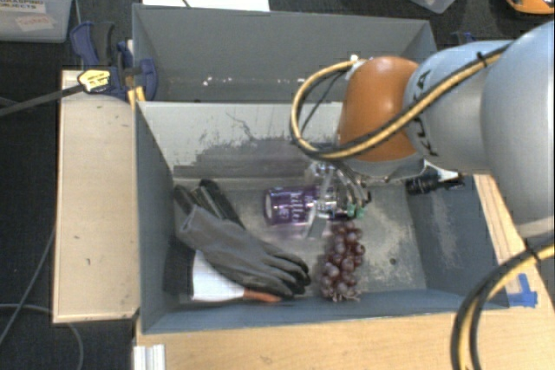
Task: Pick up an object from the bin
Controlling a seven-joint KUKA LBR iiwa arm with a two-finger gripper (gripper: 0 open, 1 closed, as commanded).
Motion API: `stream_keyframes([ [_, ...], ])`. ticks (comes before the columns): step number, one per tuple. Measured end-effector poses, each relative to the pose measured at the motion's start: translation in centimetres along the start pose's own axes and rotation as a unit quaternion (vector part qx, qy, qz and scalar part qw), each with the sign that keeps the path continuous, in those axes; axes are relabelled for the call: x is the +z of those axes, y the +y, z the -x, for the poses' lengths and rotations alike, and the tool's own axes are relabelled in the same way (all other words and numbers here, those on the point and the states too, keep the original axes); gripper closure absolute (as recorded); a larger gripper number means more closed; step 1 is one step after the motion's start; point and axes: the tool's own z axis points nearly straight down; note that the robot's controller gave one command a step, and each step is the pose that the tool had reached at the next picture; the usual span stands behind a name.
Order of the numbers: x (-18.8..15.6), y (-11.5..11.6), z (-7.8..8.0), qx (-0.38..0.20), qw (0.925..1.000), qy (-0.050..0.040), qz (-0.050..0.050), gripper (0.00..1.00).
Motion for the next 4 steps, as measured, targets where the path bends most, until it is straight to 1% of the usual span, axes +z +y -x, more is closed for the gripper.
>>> stream_keyframes([
  [1,2.9,1.2,0.6,-0.069,0.9976,-0.0111,0.000,0.00],
  [2,2.8,3.3,-1.4,0.103,0.9947,-0.0057,0.001,1.00],
  [3,2.8,3.3,-1.4,0.102,0.9948,-0.0057,0.001,1.00],
  [4,0.1,3.2,-1.6,0.101,0.9949,-0.0039,0.000,1.00],
])
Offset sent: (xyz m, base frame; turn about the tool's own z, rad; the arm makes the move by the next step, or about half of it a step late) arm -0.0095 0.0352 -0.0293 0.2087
